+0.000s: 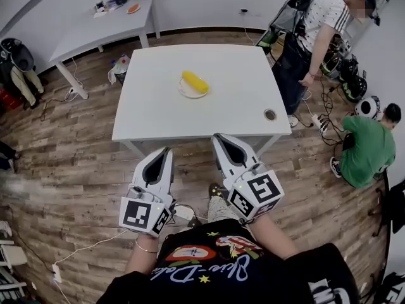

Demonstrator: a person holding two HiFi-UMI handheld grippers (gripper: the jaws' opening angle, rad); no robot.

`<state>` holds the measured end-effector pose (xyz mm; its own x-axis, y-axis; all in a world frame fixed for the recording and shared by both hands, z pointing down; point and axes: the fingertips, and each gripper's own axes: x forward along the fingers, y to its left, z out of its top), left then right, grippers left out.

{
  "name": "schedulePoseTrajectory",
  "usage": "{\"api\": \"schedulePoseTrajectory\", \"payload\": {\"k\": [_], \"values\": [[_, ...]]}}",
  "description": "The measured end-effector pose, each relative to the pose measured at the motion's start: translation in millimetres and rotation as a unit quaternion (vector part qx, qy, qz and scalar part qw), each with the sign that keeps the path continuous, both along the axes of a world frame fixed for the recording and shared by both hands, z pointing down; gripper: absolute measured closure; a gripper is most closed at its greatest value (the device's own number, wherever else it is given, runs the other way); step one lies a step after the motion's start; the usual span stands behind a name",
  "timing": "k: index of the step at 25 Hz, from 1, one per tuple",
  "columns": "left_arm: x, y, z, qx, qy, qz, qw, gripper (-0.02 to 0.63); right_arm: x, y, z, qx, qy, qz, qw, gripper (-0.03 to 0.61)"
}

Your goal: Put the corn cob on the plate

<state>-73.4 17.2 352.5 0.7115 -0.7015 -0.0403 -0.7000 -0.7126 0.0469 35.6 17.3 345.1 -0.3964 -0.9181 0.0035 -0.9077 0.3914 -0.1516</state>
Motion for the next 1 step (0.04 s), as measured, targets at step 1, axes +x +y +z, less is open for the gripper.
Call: {"api": "schedulePoseTrajectory", "payload": {"k": [1], "values": [[-3.0,3.3,3.0,-0.005,-0.002,-0.001,1.0,0.617,-3.7,3.1,1.4,-0.003,0.0,-0.001,1.0,0.563]]}}
